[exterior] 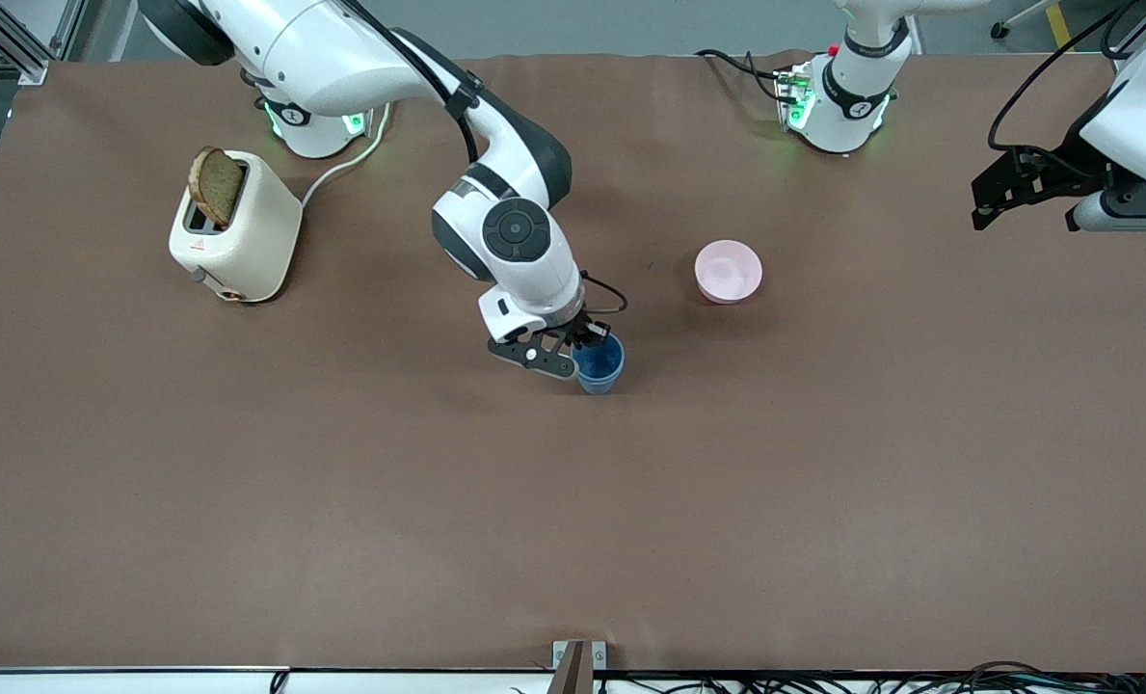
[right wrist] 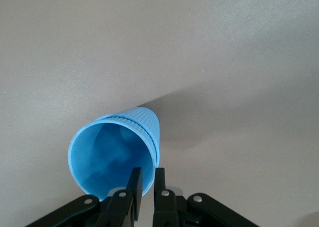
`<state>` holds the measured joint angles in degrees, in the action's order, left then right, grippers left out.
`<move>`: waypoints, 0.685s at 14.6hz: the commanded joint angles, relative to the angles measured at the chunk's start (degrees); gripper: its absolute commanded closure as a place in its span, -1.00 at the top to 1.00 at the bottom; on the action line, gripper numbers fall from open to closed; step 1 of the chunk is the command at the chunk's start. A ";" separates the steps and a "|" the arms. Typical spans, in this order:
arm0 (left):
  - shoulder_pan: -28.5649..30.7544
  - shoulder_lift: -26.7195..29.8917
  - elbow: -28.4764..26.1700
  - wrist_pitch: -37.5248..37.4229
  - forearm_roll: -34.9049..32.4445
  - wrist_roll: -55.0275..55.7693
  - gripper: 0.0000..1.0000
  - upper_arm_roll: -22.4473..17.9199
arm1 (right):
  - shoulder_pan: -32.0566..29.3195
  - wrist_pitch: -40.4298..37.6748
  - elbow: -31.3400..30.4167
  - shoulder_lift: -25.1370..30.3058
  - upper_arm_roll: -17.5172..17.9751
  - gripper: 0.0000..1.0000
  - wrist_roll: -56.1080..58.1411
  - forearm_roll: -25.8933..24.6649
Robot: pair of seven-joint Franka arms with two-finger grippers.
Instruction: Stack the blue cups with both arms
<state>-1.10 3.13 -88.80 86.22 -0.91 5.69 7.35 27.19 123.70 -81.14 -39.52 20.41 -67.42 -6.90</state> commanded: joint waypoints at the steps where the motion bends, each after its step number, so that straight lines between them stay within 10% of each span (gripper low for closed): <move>1: 0.93 0.74 -0.23 0.35 0.91 -0.95 1.00 0.38 | -1.16 -0.91 0.98 0.66 0.42 0.13 -1.06 -1.54; 3: 1.02 0.74 -0.23 0.35 1.00 -0.95 1.00 0.38 | -3.36 -3.70 0.54 3.73 -0.71 1.00 -0.97 -3.98; 10: 1.02 0.74 -0.23 0.27 1.00 -0.95 1.00 0.38 | -19.60 -19.61 0.54 17.52 -0.89 1.00 15.43 -9.89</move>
<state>-0.85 3.12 -88.79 86.23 -0.88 5.69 7.34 12.88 107.76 -78.02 -27.89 18.59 -57.35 -16.09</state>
